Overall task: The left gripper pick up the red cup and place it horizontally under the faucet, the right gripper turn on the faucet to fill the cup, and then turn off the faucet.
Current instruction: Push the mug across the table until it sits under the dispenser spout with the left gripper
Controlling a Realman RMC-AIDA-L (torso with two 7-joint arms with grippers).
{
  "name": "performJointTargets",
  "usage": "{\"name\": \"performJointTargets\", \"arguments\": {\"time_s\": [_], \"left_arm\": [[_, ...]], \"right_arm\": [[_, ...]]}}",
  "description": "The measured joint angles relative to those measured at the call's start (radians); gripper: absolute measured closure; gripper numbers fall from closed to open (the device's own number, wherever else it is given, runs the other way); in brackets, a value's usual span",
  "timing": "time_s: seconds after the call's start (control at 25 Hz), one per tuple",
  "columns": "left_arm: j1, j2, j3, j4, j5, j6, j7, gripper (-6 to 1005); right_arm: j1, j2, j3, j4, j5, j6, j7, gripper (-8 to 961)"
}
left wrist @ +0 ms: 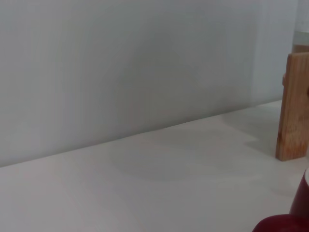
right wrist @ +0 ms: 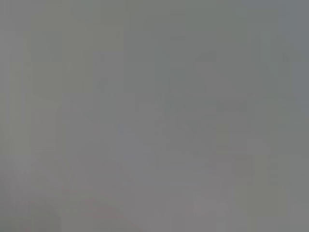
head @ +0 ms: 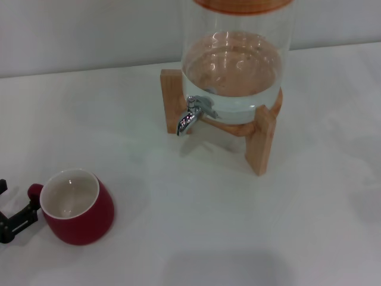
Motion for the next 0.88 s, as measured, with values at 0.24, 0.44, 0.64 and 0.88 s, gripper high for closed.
{"name": "performJointTargets", "arguments": {"time_s": [0.24, 0.44, 0.64, 0.88], "left_arm": [[0.000, 0.000, 0.001, 0.003, 0.009, 0.000, 0.000, 156], [0.000, 0.000, 0.002, 0.008, 0.016, 0.000, 0.000, 156], [0.000, 0.000, 0.002, 0.009, 0.016, -0.002, 0.000, 156], [0.000, 0.000, 0.002, 0.009, 0.016, -0.001, 0.000, 156]], "right_arm": [[-0.001, 0.000, 0.000, 0.000, 0.002, 0.004, 0.001, 231], [-0.003, 0.000, 0.000, 0.000, 0.002, 0.006, 0.002, 231], [-0.008, 0.000, 0.000, 0.000, 0.002, 0.008, 0.004, 231], [-0.009, 0.000, 0.000, 0.000, 0.002, 0.010, 0.006, 231]]}}
